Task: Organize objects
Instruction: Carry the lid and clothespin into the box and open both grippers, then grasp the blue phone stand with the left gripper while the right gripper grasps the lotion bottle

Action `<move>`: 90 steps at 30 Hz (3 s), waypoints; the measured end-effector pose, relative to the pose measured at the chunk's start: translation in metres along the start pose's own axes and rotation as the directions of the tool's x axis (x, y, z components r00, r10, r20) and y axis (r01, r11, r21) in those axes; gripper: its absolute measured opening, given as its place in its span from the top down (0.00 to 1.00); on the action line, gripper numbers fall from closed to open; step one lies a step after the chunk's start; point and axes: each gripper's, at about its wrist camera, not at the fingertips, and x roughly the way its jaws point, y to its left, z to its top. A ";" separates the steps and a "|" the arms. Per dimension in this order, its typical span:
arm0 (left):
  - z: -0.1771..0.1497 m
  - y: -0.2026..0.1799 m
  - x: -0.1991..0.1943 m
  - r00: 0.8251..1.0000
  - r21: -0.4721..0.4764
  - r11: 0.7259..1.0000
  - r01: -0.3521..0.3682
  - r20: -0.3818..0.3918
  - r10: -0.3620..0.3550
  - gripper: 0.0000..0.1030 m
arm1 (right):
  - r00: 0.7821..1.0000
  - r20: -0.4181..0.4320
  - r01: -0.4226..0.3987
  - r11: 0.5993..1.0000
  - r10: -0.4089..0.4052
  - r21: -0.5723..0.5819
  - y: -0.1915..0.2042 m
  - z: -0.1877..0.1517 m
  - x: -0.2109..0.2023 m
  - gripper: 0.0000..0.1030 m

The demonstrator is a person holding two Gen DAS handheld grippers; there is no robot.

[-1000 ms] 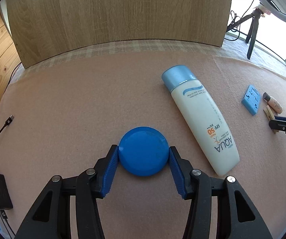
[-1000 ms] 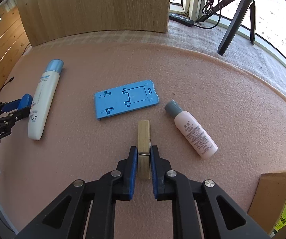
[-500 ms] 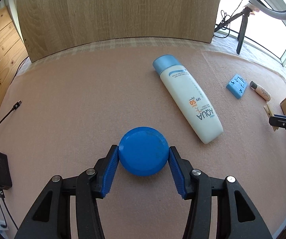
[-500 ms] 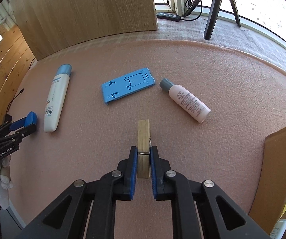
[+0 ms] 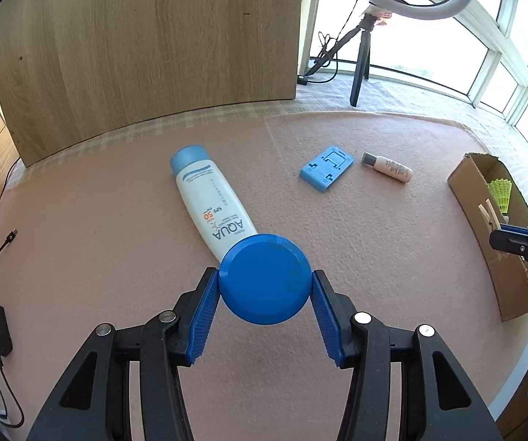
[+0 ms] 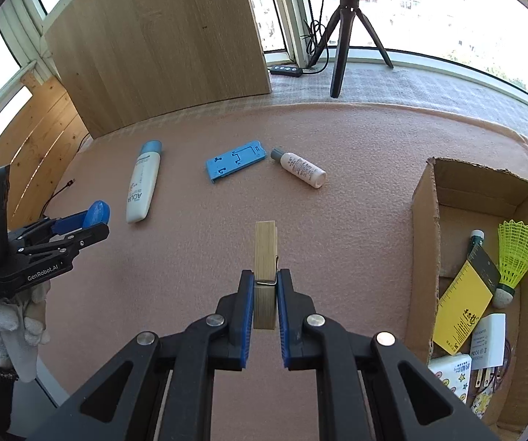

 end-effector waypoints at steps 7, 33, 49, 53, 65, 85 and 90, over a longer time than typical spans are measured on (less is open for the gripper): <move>0.018 -0.081 -0.012 0.995 0.113 0.989 0.092 0.036 -0.097 0.48 | 0.993 0.065 0.094 0.995 -0.097 0.043 -0.033 -0.027 -0.051 0.89; 0.041 -0.330 0.039 0.950 0.379 0.872 0.309 -0.072 -0.305 0.48 | 0.970 0.052 0.212 0.932 -0.237 0.295 -0.163 -0.097 -0.102 0.89; 0.040 -0.326 0.028 0.946 0.402 0.861 0.313 -0.049 -0.321 0.24 | 0.965 0.102 0.206 0.936 -0.243 0.285 -0.160 -0.098 -0.112 0.37; 0.043 -0.306 0.024 0.951 0.379 0.876 0.298 -0.035 -0.308 0.24 | 0.967 0.106 0.194 0.940 -0.231 0.281 -0.154 -0.093 -0.111 0.37; 0.046 -0.213 0.027 0.981 0.280 0.941 0.191 -0.015 -0.195 0.24 | 0.982 0.127 0.112 0.974 -0.138 0.194 -0.107 -0.057 -0.096 0.37; 0.090 -0.076 0.069 0.997 0.140 0.987 0.075 -0.007 -0.074 0.24 | 0.997 0.059 -0.058 0.992 0.051 0.110 -0.052 0.071 -0.008 0.37; 0.100 -0.067 0.094 0.996 0.135 0.987 0.086 -0.045 -0.081 0.24 | 0.999 0.007 -0.042 0.994 0.041 0.097 -0.048 0.091 0.022 0.37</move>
